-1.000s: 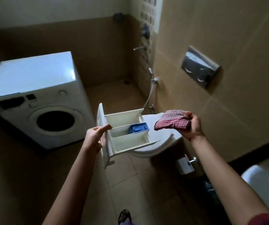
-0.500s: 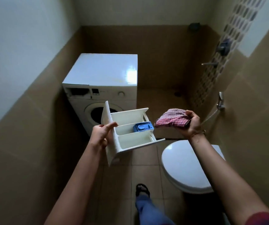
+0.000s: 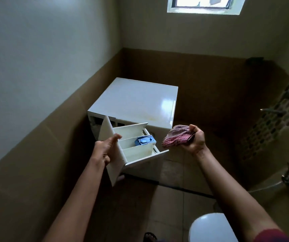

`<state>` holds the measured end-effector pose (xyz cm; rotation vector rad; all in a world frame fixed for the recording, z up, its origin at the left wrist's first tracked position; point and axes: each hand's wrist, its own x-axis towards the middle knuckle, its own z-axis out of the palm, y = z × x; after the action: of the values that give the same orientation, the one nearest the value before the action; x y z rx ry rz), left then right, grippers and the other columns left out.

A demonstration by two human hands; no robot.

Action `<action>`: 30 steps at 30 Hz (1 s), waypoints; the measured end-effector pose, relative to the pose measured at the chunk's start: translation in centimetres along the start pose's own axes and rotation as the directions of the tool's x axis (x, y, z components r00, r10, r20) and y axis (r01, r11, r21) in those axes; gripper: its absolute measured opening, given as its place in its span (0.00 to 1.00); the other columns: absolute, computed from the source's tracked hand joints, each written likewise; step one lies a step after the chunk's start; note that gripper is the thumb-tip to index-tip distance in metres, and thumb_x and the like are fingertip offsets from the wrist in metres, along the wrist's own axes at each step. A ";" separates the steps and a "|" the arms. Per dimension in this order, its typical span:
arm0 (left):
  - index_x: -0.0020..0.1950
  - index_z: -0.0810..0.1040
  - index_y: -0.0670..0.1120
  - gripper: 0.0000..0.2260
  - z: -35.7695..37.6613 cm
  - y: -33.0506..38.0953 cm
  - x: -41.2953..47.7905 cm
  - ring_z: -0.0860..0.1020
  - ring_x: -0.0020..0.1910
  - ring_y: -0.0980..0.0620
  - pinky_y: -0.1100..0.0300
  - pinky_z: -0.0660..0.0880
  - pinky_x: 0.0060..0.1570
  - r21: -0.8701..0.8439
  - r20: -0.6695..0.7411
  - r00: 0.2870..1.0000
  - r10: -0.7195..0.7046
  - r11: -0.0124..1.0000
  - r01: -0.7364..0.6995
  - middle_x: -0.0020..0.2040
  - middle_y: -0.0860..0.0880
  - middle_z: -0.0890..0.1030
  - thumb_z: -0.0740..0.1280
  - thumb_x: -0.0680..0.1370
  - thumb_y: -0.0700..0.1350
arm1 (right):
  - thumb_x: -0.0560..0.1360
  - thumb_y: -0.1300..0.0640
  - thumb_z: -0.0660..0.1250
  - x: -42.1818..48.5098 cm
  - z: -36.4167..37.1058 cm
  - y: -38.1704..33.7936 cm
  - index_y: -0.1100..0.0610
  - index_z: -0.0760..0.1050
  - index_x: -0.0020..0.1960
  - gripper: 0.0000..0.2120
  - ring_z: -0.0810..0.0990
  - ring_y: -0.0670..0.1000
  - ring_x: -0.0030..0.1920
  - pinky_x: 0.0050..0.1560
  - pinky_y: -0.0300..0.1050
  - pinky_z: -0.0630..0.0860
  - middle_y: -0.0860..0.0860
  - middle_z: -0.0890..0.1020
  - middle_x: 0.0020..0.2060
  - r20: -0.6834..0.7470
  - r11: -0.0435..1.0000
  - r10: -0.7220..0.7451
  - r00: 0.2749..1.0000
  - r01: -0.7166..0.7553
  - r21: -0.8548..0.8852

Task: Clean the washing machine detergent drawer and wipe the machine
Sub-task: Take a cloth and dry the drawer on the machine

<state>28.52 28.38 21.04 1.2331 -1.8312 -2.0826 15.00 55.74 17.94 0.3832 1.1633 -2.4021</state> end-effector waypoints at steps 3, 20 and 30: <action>0.50 0.75 0.42 0.20 1.1 2.1 2.9 0.63 0.29 0.55 0.65 0.57 0.23 0.003 -0.050 0.999 0.016 1.000 -0.016 0.33 0.50 0.66 0.77 0.67 0.52 | 0.66 0.52 0.59 3.7 2.2 -1.2 0.65 0.72 0.52 0.21 0.79 0.61 0.46 0.50 0.59 0.78 0.62 0.76 0.47 0.039 1.000 0.019 0.999 -0.019 0.011; 0.47 0.76 0.39 0.23 6.0 15.3 26.2 0.71 0.20 0.55 0.68 0.64 0.21 0.092 0.132 0.991 -0.030 0.996 0.017 0.32 0.46 0.73 0.76 0.67 0.56 | 0.66 0.52 0.56 22.6 11.6 -1.8 0.69 0.62 0.71 0.37 0.65 0.70 0.68 0.66 0.70 0.60 0.70 0.67 0.68 -0.055 0.946 -0.005 0.998 0.023 0.322; 0.42 0.78 0.43 0.08 10.1 23.2 38.4 0.79 0.35 0.45 0.41 0.75 0.56 0.226 0.374 0.915 -0.151 0.972 0.068 0.36 0.44 0.80 0.66 0.73 0.48 | 0.49 0.55 0.79 30.7 16.4 -3.8 0.68 0.62 0.72 0.55 0.67 0.70 0.67 0.61 0.72 0.66 0.69 0.66 0.68 0.064 0.889 -0.223 0.973 0.176 0.423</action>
<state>-12.89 8.46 21.79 1.0382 -2.2455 -2.3900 -14.29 36.60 17.36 0.2629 0.6607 -2.8151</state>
